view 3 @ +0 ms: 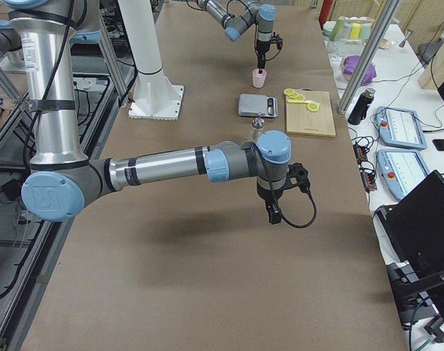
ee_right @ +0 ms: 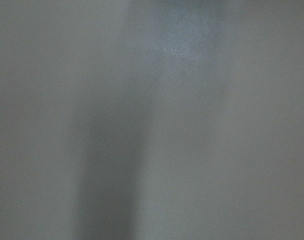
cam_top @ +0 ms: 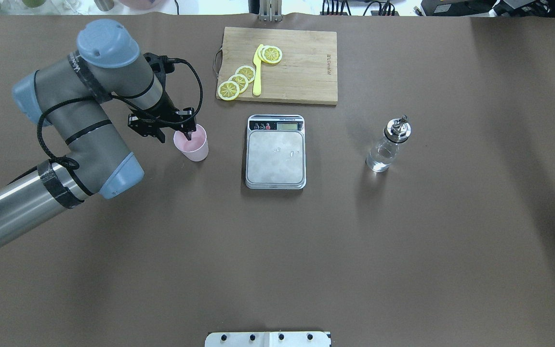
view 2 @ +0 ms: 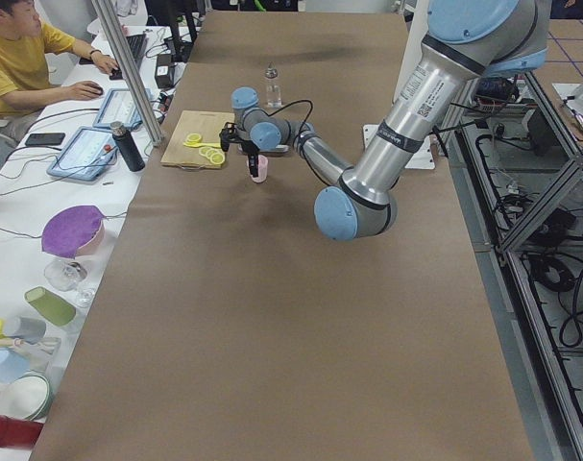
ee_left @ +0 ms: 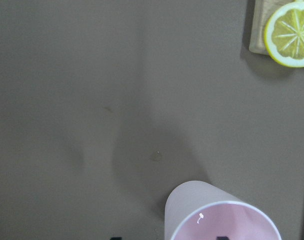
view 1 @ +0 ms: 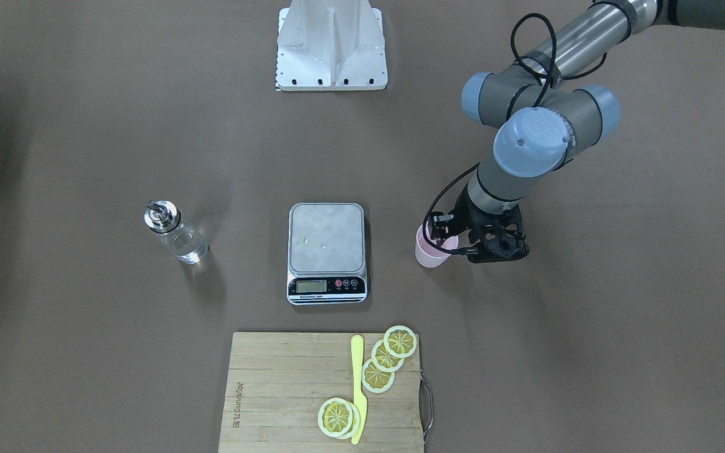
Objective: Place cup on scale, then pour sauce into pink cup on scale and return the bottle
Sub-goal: 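Reach the left gripper to the pink cup and grasp it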
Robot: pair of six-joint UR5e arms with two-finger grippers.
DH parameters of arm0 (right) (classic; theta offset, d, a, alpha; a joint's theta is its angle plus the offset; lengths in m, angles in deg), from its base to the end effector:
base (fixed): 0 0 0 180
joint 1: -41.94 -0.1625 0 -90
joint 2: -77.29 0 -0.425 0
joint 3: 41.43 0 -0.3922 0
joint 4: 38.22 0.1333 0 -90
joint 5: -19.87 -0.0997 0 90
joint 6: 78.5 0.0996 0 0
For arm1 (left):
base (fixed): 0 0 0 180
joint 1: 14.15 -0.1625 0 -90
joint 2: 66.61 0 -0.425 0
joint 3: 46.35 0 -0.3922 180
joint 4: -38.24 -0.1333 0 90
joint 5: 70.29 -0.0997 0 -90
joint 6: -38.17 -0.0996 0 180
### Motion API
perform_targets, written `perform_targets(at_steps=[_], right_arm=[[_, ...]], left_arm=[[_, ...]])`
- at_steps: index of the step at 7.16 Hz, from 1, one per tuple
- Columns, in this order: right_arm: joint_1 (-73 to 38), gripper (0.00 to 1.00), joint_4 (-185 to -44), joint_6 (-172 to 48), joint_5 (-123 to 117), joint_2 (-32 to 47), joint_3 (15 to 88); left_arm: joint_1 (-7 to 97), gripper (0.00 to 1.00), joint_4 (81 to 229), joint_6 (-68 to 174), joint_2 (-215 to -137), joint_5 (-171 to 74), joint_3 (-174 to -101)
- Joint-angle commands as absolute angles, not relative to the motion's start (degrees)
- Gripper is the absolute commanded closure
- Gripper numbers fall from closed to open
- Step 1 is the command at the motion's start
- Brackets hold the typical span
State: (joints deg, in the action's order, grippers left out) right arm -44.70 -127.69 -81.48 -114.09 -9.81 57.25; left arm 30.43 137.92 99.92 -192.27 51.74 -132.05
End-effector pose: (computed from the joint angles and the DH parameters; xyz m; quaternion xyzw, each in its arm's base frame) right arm 0.0337 -0.5211 0.5574 0.0966 -0.3725 -0.0904 0.9185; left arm 0.4516 -0.5580 0.3019 -0.0079 0.4245 -0.0321 0.9048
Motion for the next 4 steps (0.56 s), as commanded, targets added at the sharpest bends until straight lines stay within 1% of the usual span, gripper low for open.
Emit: perform_targets(at_steps=[1, 2, 3, 4], right_arm=[[-44.63, 0.0, -127.69, -81.49, -114.08, -9.81, 57.18], [-44.63, 0.0, -127.69, -81.49, -113.99, -9.72, 57.1], [-44.72, 0.0, -127.69, -81.49, -113.9, -9.81, 57.09], [-44.63, 0.0, -127.6, -81.49, -113.9, -9.89, 57.01]], left_arm=[[29.45, 0.48, 141.93, 99.78, -192.29, 51.62, -130.03], [29.53, 0.64, 142.21, 99.95, -192.29, 51.79, -130.11], [29.62, 0.76, 142.04, 99.95, -192.29, 51.88, -130.29], [29.8, 0.86, 142.04, 100.48, -192.2, 51.97, -130.46]])
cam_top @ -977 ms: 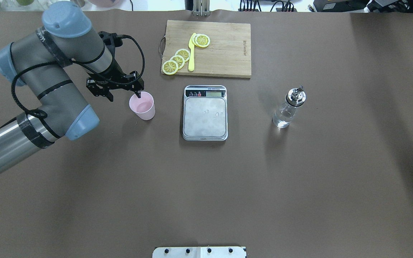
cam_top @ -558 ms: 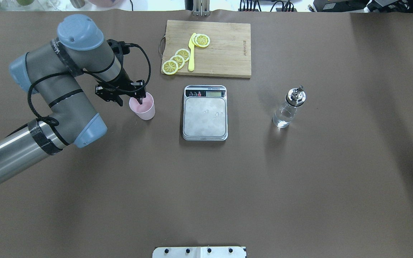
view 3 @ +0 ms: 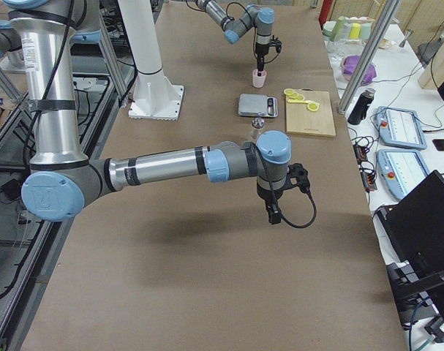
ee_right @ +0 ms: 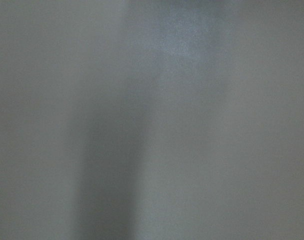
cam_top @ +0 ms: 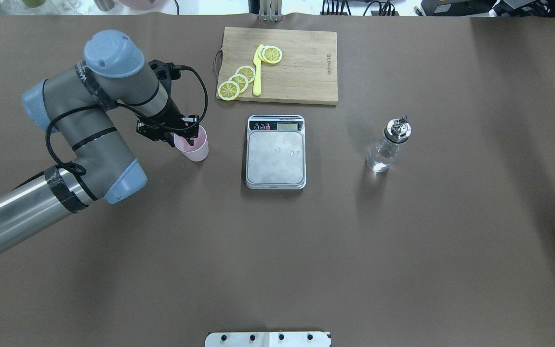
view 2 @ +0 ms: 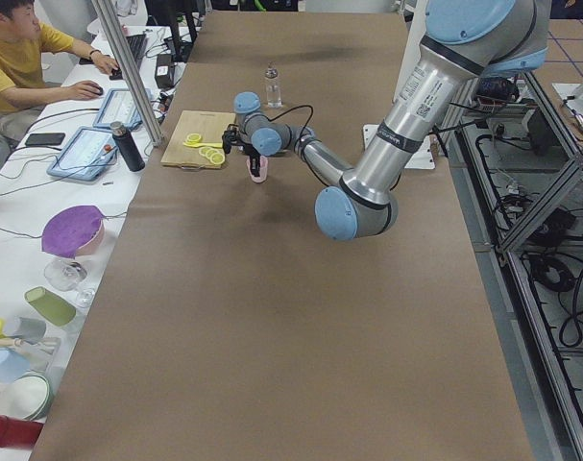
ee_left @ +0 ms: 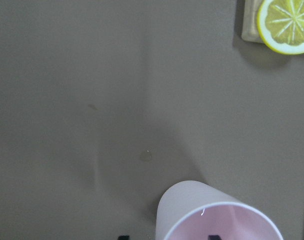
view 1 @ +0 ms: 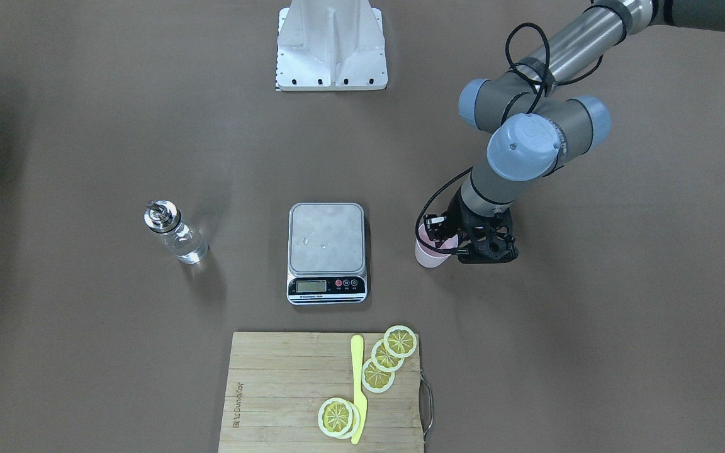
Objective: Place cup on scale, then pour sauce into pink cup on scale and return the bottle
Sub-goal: 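Carry the pink cup with the left gripper over the scale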
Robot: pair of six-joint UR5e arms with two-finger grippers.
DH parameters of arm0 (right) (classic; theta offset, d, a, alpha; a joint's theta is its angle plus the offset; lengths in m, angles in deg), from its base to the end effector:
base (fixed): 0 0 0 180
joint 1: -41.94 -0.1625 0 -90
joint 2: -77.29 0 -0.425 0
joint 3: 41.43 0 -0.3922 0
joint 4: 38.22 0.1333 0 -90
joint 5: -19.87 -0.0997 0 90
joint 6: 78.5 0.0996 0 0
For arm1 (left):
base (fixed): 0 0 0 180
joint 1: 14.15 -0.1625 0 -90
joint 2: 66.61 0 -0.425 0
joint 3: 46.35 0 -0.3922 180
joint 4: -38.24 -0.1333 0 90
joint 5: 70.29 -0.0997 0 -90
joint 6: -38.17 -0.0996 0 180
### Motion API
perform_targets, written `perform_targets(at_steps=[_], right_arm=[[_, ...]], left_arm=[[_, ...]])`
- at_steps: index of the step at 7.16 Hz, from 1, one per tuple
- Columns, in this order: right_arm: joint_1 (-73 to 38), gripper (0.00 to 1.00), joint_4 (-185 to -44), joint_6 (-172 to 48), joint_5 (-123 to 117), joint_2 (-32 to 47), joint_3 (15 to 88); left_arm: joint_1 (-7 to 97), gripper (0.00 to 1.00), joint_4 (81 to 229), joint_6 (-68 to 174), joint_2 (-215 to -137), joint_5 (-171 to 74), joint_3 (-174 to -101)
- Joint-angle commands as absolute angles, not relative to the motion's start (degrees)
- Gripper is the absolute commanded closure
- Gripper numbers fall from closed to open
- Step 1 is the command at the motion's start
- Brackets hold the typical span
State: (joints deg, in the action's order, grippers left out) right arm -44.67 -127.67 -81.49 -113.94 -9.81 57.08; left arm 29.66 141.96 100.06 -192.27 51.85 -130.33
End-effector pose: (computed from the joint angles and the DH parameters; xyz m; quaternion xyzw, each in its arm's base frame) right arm 0.0336 -0.5213 0.5590 0.0954 -0.3714 -0.0902 0.9192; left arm 0.4633 -0.5557 0.3067 0.0002 0.4384 -0.0207 0.8985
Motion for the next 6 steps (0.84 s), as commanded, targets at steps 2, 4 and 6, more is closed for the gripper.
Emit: perform_targets(at_steps=[2, 4, 6], right_arm=[[-44.63, 0.0, -127.6, -81.49, -113.9, -9.89, 57.01], [-44.63, 0.0, -127.6, -81.49, -113.9, -9.89, 56.83], [-44.63, 0.0, -127.6, -81.49, -114.08, -10.07, 57.01]], left_arm=[[29.97, 1.0, 142.04, 100.57, -191.76, 51.7, -131.51], [31.89, 1.0, 140.73, 100.66, -191.59, 52.05, -134.75], [32.26, 1.0, 130.13, 107.54, -197.17, 53.11, -137.32]])
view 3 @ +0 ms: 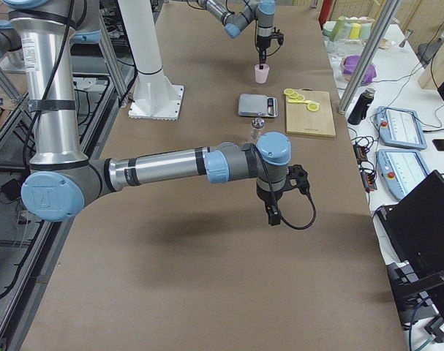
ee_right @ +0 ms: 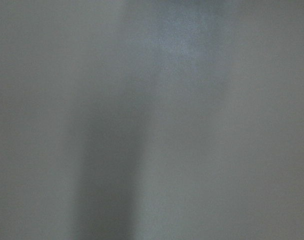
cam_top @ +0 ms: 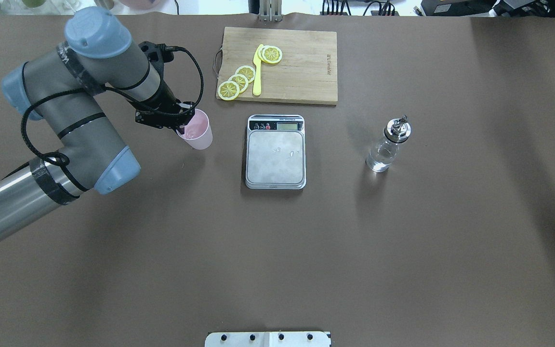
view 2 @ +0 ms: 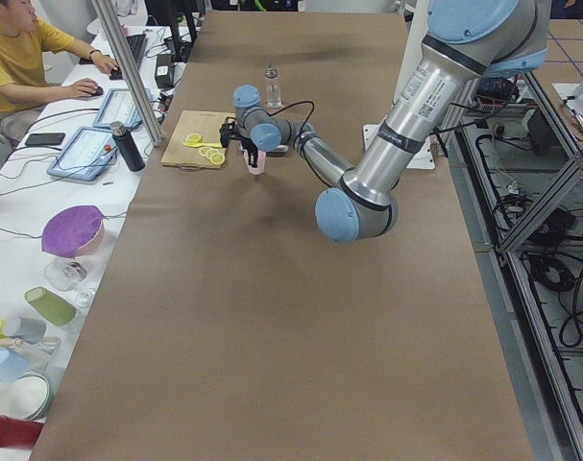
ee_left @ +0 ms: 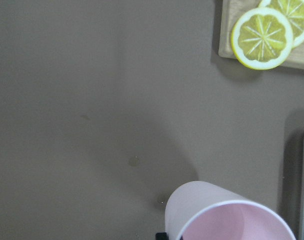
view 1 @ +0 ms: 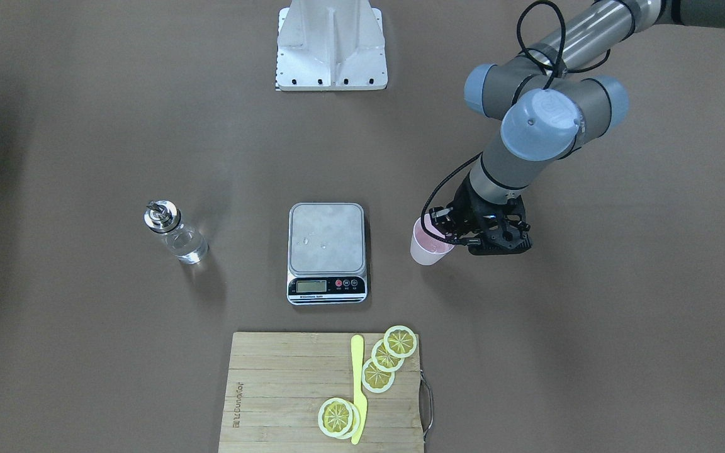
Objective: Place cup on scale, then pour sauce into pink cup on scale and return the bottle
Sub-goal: 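Carry the pink cup with the left gripper over the scale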
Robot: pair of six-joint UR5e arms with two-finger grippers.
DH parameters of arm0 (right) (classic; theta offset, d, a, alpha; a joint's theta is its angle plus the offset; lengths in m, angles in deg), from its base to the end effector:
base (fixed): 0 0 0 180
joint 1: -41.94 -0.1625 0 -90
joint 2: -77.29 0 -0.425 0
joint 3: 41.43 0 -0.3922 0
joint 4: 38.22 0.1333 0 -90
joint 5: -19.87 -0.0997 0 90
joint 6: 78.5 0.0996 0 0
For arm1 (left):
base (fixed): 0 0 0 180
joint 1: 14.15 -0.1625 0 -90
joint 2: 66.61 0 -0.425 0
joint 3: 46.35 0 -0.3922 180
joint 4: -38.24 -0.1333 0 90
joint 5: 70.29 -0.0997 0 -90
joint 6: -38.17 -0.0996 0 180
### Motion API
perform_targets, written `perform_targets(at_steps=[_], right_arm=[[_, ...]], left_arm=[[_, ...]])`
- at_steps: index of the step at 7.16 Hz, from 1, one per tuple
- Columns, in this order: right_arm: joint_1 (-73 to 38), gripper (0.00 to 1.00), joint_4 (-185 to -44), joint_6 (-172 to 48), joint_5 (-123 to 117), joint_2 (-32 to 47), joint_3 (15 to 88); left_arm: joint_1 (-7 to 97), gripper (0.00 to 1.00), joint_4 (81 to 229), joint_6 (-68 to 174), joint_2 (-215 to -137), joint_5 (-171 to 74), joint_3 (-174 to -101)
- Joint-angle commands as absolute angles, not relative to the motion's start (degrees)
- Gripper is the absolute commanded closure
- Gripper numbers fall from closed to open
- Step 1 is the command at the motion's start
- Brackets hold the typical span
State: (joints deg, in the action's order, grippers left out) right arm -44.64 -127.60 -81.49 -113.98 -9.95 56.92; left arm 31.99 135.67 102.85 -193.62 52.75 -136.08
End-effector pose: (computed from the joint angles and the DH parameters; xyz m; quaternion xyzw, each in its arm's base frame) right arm 0.0333 -0.5204 0.5615 0.0934 -0.3718 -0.0897 0.9192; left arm 0.4279 -0.5593 0.2577 -0.0034 0.4465 -0.0554 0.8931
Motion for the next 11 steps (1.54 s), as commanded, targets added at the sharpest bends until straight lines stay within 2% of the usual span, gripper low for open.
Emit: perform_targets(at_steps=[1, 3, 7, 11], right_arm=[[-44.63, 0.0, -127.6, -81.49, -114.08, -10.07, 57.01], [-44.63, 0.0, -127.6, -81.58, -114.08, -10.25, 56.83], [-44.63, 0.0, -127.51, -81.76, -114.17, -10.77, 56.66], [-44.63, 0.0, -127.51, -82.02, -113.99, -10.95, 56.57]], left_arm=[[32.09, 1.0, 128.26, 112.3, -200.43, 53.02, -136.62], [29.47, 1.0, 128.15, 119.44, -206.06, 52.41, -132.16], [22.69, 1.0, 129.12, 124.29, -211.52, 45.13, -127.67], [19.09, 1.0, 132.69, 124.3, -211.54, 39.69, -125.29]])
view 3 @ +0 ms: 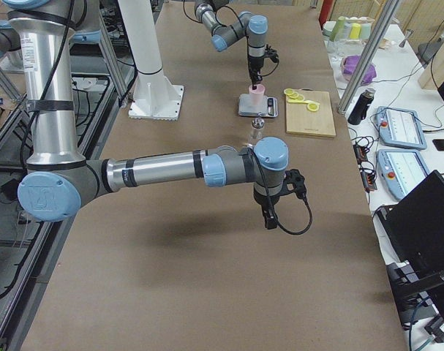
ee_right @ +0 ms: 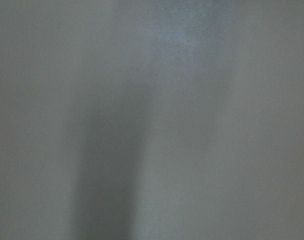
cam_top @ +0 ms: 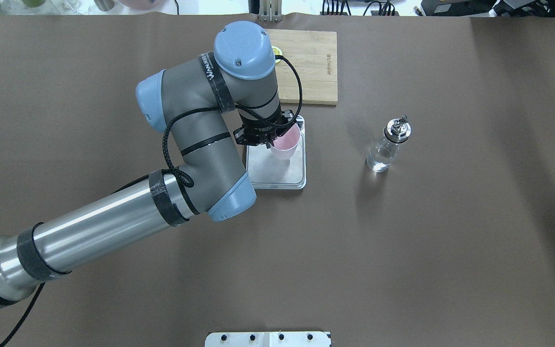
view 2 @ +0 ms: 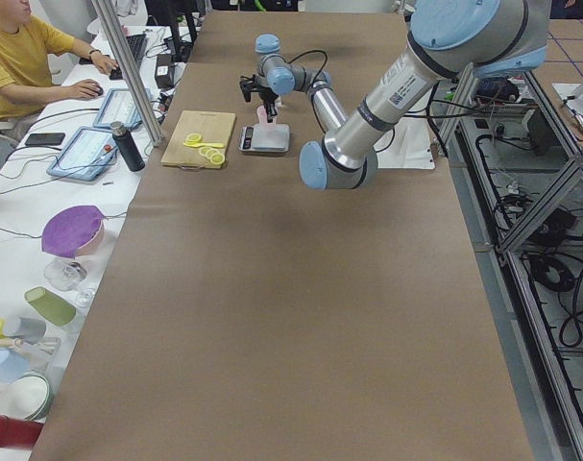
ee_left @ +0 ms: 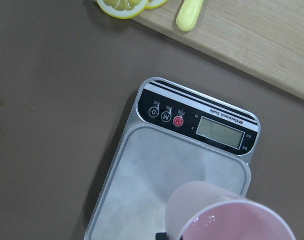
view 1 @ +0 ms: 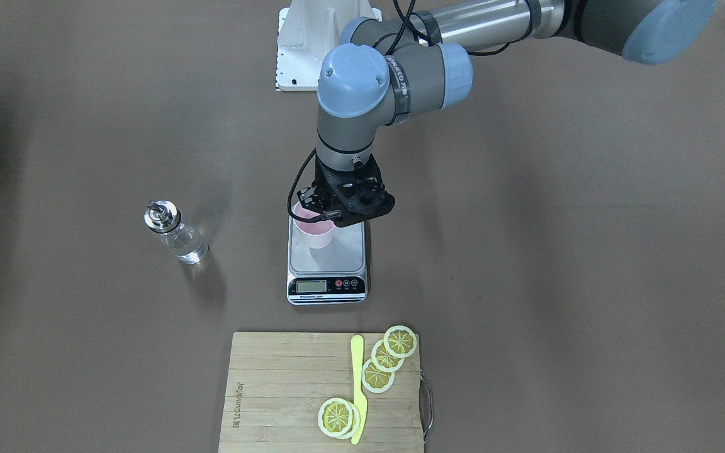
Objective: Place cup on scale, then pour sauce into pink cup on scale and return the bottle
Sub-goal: 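Lower the pink cup onto the scale and open the left gripper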
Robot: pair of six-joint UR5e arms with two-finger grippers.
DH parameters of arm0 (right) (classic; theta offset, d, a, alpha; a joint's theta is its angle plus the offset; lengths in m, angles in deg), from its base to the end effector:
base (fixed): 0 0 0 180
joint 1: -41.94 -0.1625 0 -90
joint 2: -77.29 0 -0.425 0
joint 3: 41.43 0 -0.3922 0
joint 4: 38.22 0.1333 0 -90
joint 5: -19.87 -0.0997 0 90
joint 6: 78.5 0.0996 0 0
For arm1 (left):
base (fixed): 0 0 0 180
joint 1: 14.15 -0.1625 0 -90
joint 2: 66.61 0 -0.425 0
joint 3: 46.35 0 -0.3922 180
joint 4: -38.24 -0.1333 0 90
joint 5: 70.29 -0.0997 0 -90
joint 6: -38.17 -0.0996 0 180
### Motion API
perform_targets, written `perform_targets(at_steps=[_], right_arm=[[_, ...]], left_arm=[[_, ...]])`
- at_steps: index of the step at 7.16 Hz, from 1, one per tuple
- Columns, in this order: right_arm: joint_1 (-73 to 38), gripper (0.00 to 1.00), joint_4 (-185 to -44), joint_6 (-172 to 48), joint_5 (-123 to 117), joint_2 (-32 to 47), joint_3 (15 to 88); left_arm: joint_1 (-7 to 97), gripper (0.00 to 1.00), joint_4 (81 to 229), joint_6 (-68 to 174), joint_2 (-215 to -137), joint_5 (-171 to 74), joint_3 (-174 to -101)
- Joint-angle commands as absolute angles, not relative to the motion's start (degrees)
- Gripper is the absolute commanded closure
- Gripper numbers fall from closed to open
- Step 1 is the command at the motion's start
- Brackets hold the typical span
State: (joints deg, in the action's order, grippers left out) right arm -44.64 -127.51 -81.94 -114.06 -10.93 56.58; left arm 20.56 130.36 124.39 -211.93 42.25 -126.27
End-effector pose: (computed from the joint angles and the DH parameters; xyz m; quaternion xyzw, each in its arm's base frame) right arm 0.0336 -0.5137 0.5730 0.0849 -0.3725 -0.0894 0.9198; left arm 0.5713 -0.5114 0.1148 -0.0391 0.4309 -0.1638 0.8866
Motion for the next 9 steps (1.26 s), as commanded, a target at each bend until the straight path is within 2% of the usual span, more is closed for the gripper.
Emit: perform_targets(at_steps=[1, 2, 3, 4, 7, 9], right_arm=[[-44.63, 0.0, -127.43, -82.11, -113.99, -10.86, 56.48], [-44.63, 0.0, -127.42, -82.11, -113.99, -10.86, 56.48], [-44.63, 0.0, -127.42, -82.2, -113.9, -10.86, 56.39], [-44.63, 0.0, -127.25, -82.2, -113.9, -10.86, 56.04], [-44.63, 0.0, -127.16, -81.94, -113.99, -10.51, 56.3], [-44.46, 0.0, -126.99, -82.37, -114.77, -10.34, 57.53]], left_arm=[[19.08, 1.0, 134.46, 124.04, -211.54, 39.75, -124.76], [19.16, 1.0, 134.48, 123.43, -211.54, 39.84, -124.93], [19.69, 0.42, 134.31, 118.11, -211.54, 40.19, -125.36], [19.69, 0.02, 134.13, 117.28, -210.15, 39.93, -127.02], [25.46, 0.0, 129.94, 113.61, -204.7, 46.12, -137.46], [31.35, 0.0, 127.45, 106.4, -198.21, 50.9, -144.42]])
